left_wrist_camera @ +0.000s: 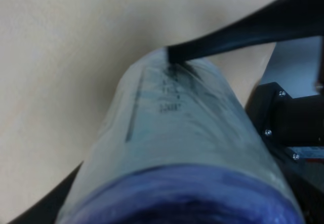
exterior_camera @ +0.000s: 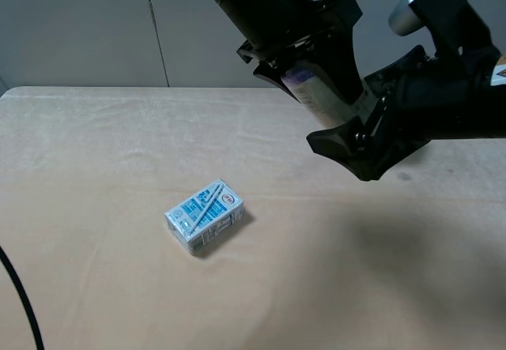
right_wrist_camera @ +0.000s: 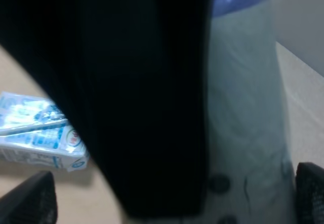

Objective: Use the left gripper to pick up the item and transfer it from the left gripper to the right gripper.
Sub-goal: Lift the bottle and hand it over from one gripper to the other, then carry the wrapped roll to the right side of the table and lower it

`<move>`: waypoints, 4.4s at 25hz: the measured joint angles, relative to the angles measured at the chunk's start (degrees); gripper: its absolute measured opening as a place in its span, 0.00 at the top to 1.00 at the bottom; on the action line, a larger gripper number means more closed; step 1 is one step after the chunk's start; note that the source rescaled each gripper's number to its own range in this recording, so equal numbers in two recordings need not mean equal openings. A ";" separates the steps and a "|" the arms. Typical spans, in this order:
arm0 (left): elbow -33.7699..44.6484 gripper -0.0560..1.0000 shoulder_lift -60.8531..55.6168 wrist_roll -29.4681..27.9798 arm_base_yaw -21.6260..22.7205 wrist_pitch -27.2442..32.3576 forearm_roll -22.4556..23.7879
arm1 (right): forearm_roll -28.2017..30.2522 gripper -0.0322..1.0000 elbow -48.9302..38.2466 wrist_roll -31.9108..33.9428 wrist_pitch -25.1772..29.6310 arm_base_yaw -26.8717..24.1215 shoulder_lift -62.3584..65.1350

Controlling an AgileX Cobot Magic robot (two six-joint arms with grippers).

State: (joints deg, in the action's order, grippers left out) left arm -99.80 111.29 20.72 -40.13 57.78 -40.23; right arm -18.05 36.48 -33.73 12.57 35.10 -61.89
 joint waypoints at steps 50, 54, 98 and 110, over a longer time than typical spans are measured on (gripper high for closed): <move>-1.39 0.00 -2.44 0.24 2.56 3.04 2.31 | 0.20 0.95 0.00 -0.17 0.41 0.00 -2.75; -1.56 0.00 -5.51 0.24 4.58 3.15 4.27 | 0.20 0.95 0.00 -0.17 0.41 0.00 -2.79; 65.51 0.01 -101.46 -21.32 10.63 4.95 38.30 | 0.15 0.97 0.00 1.36 0.79 0.00 -2.79; 71.31 0.05 -111.62 -26.17 10.63 3.14 46.32 | 0.15 0.97 0.00 1.36 0.83 0.00 -2.79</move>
State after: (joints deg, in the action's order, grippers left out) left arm -28.49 -0.33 -5.45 -29.51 60.92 6.09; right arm -17.90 36.48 -32.38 13.40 35.10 -64.69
